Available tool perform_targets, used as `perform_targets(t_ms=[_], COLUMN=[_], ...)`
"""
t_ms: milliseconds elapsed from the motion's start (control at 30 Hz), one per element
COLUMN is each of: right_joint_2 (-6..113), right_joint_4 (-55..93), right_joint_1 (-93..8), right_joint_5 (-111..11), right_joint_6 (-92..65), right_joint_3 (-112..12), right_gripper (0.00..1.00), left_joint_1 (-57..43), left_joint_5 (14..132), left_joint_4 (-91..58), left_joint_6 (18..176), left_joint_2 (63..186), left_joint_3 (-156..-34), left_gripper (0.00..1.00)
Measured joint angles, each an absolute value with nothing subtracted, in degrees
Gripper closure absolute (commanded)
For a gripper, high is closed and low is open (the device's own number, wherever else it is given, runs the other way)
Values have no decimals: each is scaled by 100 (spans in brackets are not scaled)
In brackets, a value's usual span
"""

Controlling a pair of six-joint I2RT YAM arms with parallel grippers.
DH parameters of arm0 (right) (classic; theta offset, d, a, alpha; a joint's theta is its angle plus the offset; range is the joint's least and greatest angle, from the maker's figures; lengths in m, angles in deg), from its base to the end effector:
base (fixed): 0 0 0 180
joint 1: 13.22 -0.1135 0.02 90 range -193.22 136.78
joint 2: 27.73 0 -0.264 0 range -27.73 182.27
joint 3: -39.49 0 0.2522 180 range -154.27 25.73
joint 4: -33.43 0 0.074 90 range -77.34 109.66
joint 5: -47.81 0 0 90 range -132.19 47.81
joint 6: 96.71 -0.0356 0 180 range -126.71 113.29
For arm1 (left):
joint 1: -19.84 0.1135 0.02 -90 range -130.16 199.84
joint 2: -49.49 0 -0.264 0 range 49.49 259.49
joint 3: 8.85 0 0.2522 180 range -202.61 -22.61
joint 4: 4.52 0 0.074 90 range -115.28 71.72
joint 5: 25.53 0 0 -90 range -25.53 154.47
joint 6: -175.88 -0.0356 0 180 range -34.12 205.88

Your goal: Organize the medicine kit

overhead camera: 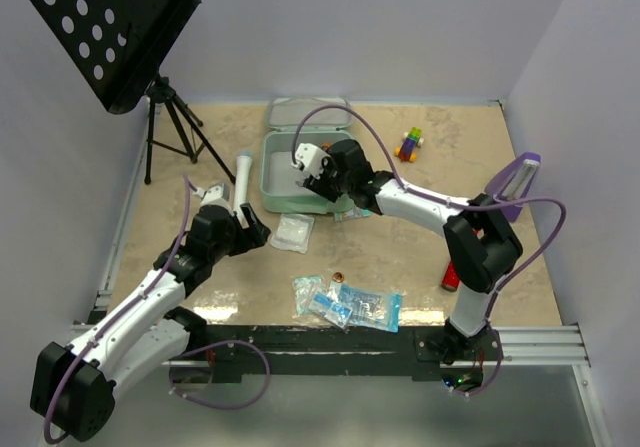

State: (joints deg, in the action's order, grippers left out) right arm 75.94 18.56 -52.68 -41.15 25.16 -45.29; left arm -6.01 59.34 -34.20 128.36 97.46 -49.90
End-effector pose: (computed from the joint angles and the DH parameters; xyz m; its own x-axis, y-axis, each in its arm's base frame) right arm 0.3186 0.2614 0.2275 -0.0350 -0.7126 -0.7007 -0.7563 0.4772 -0.4475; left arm 0.1647 -0.0763 0.2140 -0.6454 -0.4347 -0.6281 -0.0897 0.8597 -0.5029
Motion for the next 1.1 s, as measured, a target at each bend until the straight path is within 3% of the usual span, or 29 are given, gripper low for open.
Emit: perform_targets(t_ms=[133,300,500,733,867,1100], right_joint_2=[7354,6889,6231,6290,6353,6801], right_joint_4=[1882,2333,2875,2833,2868,3010], right_joint_1=[-5301,-5485,-6064,-6765,-7139,-7076], right_joint_5=[-4015,-3906,-3364,-2876,-2946,-2795], right_joint_6=[2309,1638,-196,-2323,-3326,-4473], right_joint_3=[-4494,-4227,-3760,-3392,-2752,-2429], right_gripper=[33,43,46,49,56,58], left_joint_1=[-601,-601,-601,-599,-599,-599], left_joint_5=[5954,5941,5786,5617,5536,5510], left_joint_4=[-3418,-3429,-3608,-3647,-3713,-3735], left_joint_6=[12836,12833,12831,12829,12827,12829], left_joint_2=[9763,9763,9761,9763,9881,9909], left_joint_3=[-4990,-4997,-5213,-5416,-5502,-5554], left_gripper=[15,15,15,15,15,15])
